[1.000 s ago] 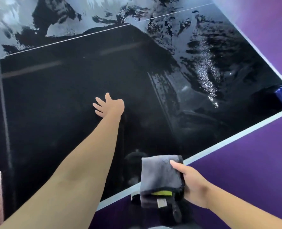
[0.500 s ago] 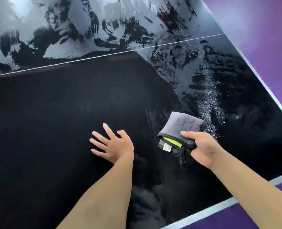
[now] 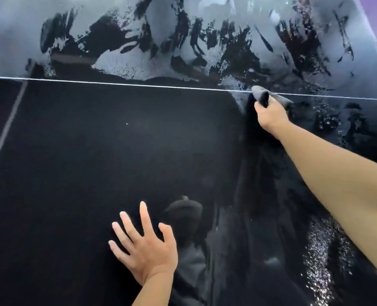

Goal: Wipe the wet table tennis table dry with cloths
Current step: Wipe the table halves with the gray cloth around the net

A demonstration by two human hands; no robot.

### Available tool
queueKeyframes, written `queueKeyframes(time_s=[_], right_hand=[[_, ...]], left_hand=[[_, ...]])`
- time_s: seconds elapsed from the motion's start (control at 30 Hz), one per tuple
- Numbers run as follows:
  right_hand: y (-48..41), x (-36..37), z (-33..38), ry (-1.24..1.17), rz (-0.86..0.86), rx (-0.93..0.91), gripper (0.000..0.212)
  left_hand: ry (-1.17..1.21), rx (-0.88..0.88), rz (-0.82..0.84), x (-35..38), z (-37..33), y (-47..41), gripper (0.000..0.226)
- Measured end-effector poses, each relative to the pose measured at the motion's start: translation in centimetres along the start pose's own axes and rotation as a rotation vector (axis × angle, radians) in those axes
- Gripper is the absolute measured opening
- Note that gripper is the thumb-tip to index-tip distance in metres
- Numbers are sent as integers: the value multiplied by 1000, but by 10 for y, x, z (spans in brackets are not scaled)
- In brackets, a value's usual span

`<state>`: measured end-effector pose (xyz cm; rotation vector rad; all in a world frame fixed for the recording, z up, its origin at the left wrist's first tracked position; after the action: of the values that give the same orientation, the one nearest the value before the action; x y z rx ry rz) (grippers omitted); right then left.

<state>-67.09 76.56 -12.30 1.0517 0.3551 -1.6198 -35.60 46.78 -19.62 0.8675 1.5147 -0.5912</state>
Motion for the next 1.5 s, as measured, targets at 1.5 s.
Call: queueKeyframes(time_s=[1.5], right_hand=[[589, 23, -164, -916, 324, 674, 51]], left_hand=[[70, 484, 571, -32, 41, 139, 71]])
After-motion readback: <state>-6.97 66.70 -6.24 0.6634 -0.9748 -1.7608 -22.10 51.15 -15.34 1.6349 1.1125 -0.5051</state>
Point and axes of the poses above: each hand's wrist, its own y-axis away from the middle knuckle, its own x-axis out of the palm, z = x × y, the point moved 2 cm from there along -y, towards the middle knuckle
